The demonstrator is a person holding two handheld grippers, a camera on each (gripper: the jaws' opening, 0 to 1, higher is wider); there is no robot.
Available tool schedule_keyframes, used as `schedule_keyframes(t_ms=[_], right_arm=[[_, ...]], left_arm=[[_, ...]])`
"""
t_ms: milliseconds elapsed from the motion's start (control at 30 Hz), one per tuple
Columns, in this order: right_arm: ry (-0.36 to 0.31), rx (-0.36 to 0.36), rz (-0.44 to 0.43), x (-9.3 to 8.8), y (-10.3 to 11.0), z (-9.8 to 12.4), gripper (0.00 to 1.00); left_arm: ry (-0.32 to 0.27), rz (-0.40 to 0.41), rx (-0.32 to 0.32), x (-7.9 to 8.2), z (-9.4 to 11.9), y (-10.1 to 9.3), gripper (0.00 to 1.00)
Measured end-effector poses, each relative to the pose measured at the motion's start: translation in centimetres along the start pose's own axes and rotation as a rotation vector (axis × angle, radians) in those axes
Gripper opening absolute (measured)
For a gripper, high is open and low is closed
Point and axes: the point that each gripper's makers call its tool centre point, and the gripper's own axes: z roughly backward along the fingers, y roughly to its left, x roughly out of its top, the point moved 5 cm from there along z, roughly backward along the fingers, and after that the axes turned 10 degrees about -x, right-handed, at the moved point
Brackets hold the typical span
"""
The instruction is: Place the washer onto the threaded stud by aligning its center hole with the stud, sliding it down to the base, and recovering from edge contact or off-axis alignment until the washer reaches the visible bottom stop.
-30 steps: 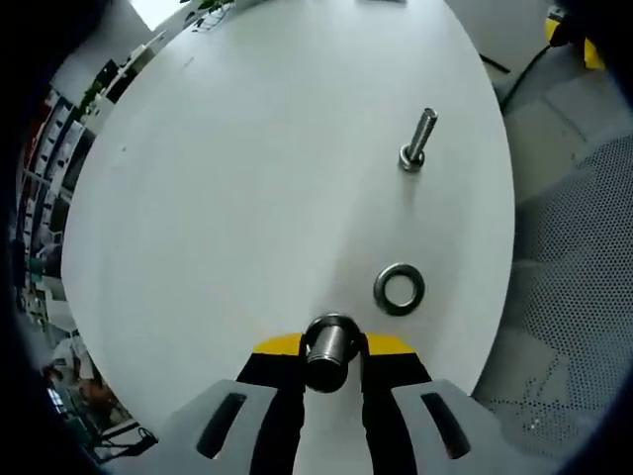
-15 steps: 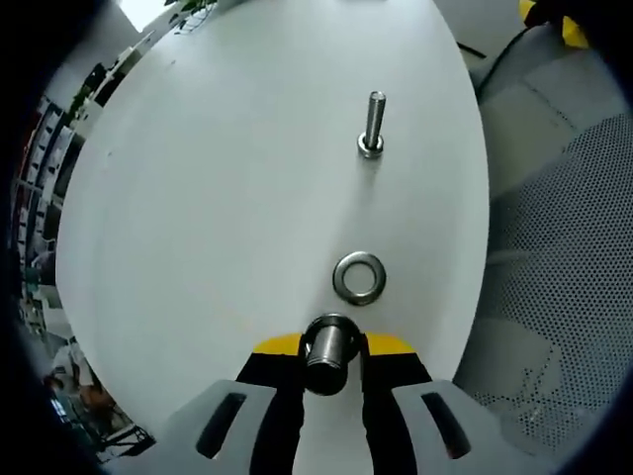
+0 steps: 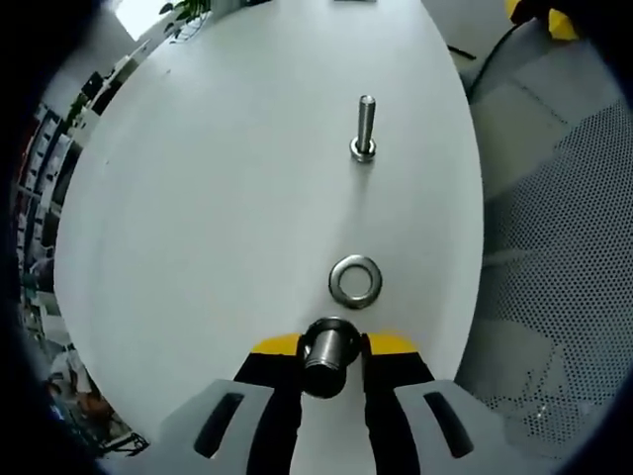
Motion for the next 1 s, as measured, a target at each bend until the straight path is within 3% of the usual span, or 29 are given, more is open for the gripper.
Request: schedule_keyframes(t_ms=[167,500,667,767,1000], right_arm=[[0.003,0.000,0.003,0.0,0.0,0.0,0.27],[0.007,0.005,0.010,0.0,0.1,-0.1,0.27],[0.008,0.007,0.011,-0.1,0.1,-0.1,0.27],[0.008,0.007,0.011,-0.1,0.1,-0.1,0.27],[0.010,0.008,0.015,-0.1,0.1,-0.1,0.27]], left_arm=[[-0.033,-0.008,0.004,0.5,0.4,-0.2,0.31],[-0.060,-0.035,0.004,1.1,1.1,-0.8,0.36],[-0.052,-0.131,0.030,1.6,1.1,-0.8,0.37],[-0.040,-0.247,0.064,2.2,1.1,-0.7,0.30],[-0.019,-0.275,0.011,3.0,0.0,-1.3,0.32]])
